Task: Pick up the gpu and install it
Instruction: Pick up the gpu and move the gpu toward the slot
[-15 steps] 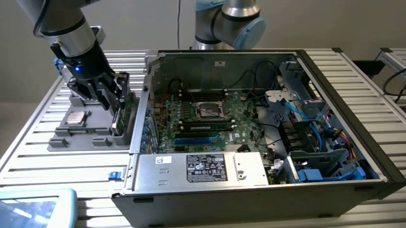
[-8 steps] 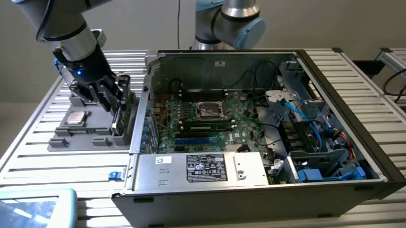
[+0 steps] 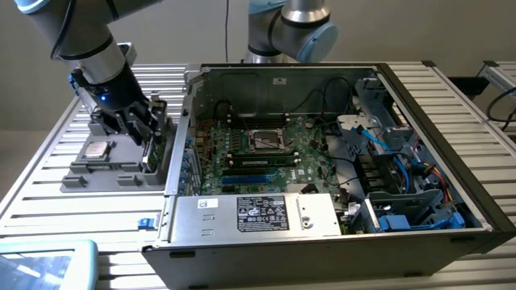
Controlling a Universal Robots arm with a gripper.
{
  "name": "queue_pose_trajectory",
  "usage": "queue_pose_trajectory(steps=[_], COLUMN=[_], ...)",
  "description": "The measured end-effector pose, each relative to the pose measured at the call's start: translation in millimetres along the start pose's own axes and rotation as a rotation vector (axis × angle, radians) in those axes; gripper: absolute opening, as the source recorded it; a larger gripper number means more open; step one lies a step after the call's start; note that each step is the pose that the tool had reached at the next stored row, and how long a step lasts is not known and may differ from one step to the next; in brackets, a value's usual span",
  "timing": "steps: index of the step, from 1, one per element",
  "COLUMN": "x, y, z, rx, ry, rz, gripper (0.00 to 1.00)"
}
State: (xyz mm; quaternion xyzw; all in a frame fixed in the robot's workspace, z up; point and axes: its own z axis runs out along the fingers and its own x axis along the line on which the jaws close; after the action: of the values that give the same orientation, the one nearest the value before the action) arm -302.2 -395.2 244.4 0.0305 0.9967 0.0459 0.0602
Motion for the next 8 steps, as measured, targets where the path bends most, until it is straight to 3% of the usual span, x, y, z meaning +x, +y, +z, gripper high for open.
queue_pose_trajectory(steps=[3,8], x=[-0.3,-1.1], y=[-0.2,0.5], z=[3.7,8.1], rx=[-0.0063,-0.0074], ry=[0.0004,0.0006], rz=[0.001,0.001], gripper=[0.48,0.48])
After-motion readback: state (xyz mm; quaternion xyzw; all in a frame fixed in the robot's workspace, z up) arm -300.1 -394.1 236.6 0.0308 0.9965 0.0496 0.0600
